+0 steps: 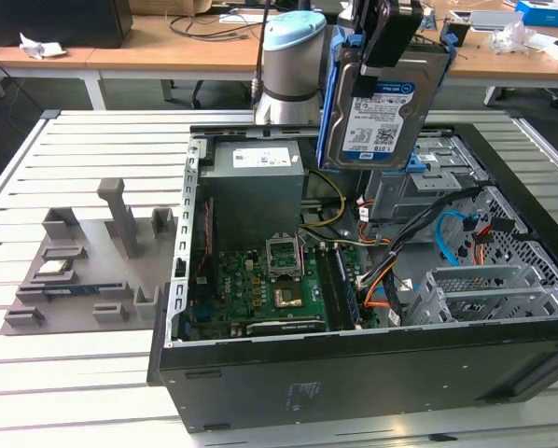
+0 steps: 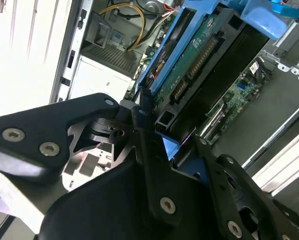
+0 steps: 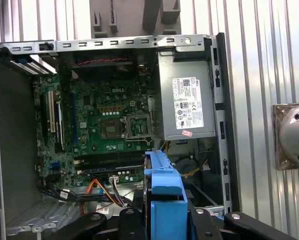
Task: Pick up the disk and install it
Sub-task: 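Pick up the disk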
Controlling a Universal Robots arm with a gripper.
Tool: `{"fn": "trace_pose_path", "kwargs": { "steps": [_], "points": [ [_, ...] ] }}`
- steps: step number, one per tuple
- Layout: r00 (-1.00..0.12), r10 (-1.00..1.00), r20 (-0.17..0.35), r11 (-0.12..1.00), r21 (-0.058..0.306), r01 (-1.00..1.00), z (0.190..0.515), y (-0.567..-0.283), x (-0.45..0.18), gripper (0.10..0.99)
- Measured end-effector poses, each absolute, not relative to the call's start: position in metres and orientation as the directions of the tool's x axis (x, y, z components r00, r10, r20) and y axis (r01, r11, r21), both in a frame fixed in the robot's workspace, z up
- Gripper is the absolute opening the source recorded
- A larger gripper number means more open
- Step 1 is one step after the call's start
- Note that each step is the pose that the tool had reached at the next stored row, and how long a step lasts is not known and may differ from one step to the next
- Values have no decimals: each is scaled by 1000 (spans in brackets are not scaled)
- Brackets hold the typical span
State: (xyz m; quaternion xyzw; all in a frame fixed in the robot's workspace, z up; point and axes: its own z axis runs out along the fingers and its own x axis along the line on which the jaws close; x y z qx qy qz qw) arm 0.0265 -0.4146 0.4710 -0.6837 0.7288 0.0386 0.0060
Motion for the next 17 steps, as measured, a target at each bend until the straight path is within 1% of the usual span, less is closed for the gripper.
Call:
{"fn": "trace_pose_path", "kwargs": {
  "steps": [4, 7, 17],
  "points": [
    [-65, -996, -61, 62, 48, -997, 471, -421, 27, 369],
    [-64, -996, -59, 61, 48, -997, 469, -438, 26, 369],
    [-64, -996, -57, 61, 48, -997, 469, -452, 26, 369]
  ]
}}
